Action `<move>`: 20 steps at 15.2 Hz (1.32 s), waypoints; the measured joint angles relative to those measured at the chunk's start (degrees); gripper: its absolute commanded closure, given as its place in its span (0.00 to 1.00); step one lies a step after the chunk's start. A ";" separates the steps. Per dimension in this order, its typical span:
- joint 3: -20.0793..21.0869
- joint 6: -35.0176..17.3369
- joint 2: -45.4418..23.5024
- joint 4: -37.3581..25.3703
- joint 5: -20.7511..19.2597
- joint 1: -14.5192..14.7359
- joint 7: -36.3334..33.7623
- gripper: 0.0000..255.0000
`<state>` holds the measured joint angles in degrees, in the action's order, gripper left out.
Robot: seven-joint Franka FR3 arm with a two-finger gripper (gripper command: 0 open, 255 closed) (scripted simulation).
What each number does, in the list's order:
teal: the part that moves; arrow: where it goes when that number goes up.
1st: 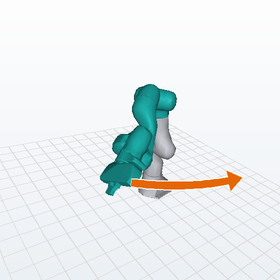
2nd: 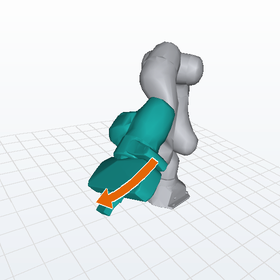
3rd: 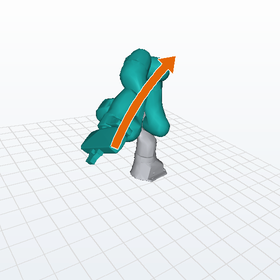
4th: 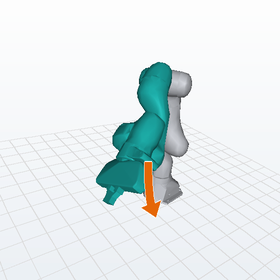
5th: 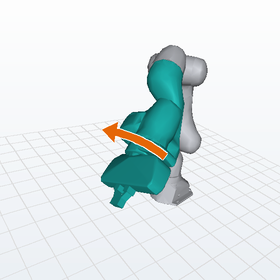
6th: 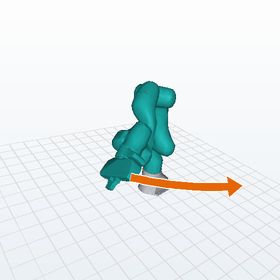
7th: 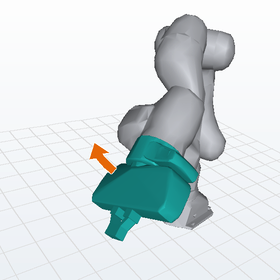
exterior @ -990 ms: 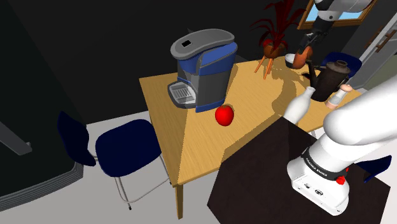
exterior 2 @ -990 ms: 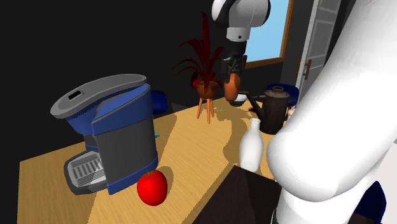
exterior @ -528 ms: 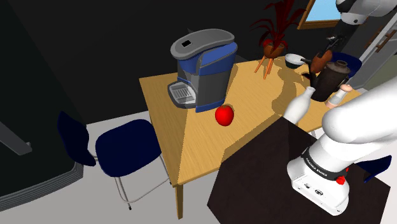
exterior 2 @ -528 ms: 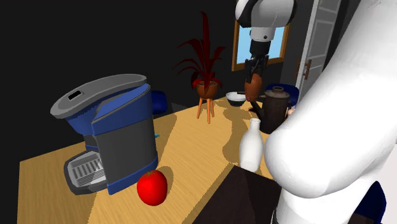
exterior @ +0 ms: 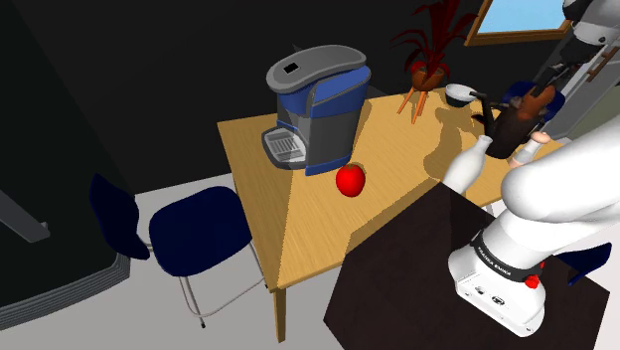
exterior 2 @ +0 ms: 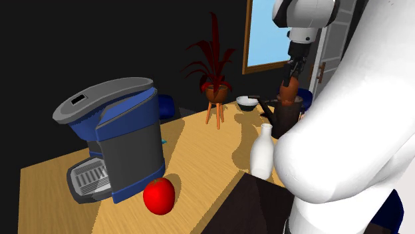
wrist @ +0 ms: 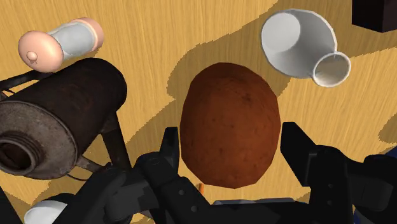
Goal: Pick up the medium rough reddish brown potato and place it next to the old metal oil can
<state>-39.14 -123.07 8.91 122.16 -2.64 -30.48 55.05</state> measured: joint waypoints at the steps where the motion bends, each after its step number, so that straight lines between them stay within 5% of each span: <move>1: -0.96 0.06 -0.54 -0.50 0.49 -0.44 1.65 1.00; 6: -5.22 -0.06 -3.85 -2.74 3.67 -2.27 9.39 1.00; 20: -6.31 -10.21 -10.24 3.18 10.18 -2.48 14.93 1.00</move>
<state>-45.45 -133.27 -1.33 125.34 7.55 -32.96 69.98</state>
